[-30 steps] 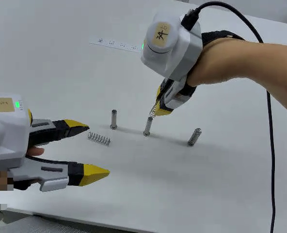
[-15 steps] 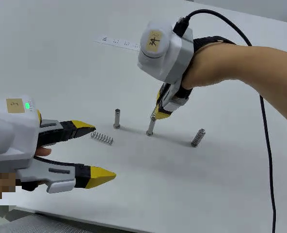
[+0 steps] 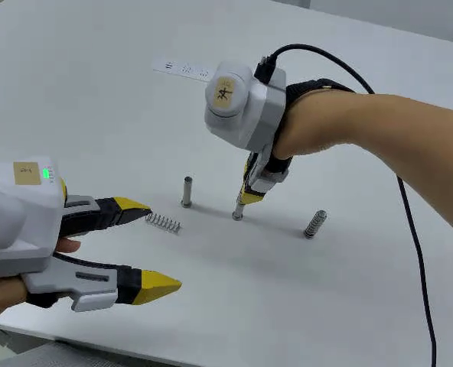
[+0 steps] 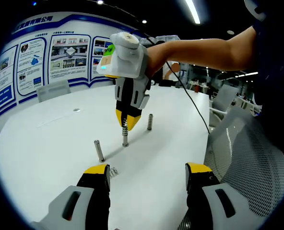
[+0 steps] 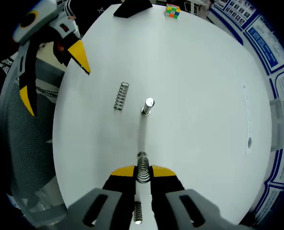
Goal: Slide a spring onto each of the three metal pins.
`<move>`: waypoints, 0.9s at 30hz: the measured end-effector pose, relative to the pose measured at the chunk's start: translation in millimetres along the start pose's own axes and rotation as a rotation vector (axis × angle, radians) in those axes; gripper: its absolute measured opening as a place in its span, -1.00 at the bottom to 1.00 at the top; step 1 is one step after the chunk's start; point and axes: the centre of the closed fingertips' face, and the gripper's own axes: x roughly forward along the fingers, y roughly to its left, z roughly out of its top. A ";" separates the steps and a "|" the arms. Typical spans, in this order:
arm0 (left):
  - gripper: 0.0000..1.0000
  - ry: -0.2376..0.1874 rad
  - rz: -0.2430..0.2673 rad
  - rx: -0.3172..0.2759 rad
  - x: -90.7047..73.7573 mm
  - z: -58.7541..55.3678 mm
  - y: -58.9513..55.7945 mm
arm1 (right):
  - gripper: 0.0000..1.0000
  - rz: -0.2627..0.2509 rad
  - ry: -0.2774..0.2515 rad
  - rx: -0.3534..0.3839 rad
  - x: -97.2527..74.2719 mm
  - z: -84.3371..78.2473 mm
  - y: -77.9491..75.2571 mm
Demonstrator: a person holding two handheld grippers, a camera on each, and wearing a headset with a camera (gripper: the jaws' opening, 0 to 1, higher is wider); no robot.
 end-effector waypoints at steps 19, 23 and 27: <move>0.29 0.009 0.010 -0.009 -2.7 -2.8 3.6 | -0.75 0.056 0.021 0.049 34.2 -8.2 8.9; 0.28 0.006 0.010 -0.005 -2.2 -0.4 4.2 | -0.74 0.053 0.008 0.050 34.6 -6.4 7.2; 0.28 0.006 0.010 -0.002 -2.2 -0.1 4.8 | -0.62 0.036 -0.007 0.045 30.6 -4.8 6.3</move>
